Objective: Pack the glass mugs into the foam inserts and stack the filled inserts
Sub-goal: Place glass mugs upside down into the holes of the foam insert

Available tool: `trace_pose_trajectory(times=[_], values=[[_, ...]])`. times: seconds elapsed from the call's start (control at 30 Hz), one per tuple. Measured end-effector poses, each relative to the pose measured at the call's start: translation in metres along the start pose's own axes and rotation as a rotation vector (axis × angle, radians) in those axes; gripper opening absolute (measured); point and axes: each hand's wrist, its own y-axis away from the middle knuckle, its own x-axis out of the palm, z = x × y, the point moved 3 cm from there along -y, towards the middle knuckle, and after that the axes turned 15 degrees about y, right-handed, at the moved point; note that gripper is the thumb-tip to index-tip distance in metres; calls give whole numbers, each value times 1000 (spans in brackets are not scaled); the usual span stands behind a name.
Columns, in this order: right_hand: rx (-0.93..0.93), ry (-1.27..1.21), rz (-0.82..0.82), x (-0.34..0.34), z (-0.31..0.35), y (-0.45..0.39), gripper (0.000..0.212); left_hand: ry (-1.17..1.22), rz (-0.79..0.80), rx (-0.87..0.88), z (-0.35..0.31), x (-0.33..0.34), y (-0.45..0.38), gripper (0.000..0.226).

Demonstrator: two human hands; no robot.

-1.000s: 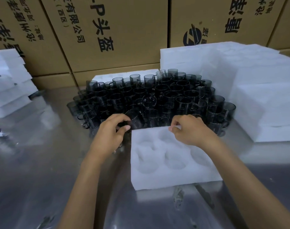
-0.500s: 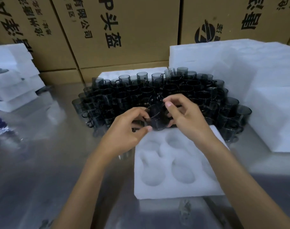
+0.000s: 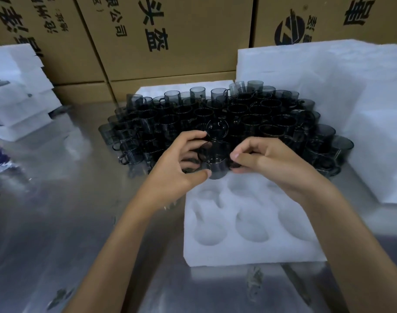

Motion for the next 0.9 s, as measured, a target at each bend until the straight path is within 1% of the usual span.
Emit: trace_pose_trajectory(times=[0.07,0.13,0.2,0.3,0.37,0.47,0.53,0.6,0.67,0.73,0.8,0.9], values=[[-6,-46,113,6,4,4,11,57,14,-19,-1,-2,0,72],[-26,-97,261,14,7,9,14,106,48,-59,0,-2,1,76],[-60,-61,332,18,9,13,16,120,84,-107,1,-3,2,76],[-88,43,319,18,9,14,17,60,111,-142,0,-6,4,73],[-85,50,327,17,6,14,19,39,136,-154,-2,-7,4,69],[-78,56,301,17,2,12,30,1,181,-165,-1,-7,6,62],[-92,125,275,17,-1,11,39,-96,211,-160,0,-4,7,60],[-115,192,265,18,-3,11,42,-167,241,-161,2,-2,7,59],[-141,225,265,18,-4,11,42,-149,279,-196,4,-4,7,60],[-168,253,258,18,-5,11,42,-83,295,-233,4,-10,7,58],[-184,267,242,18,-6,10,41,-30,259,-239,5,-16,6,50],[-222,332,199,20,-7,9,40,-38,215,-249,11,-22,5,38]])
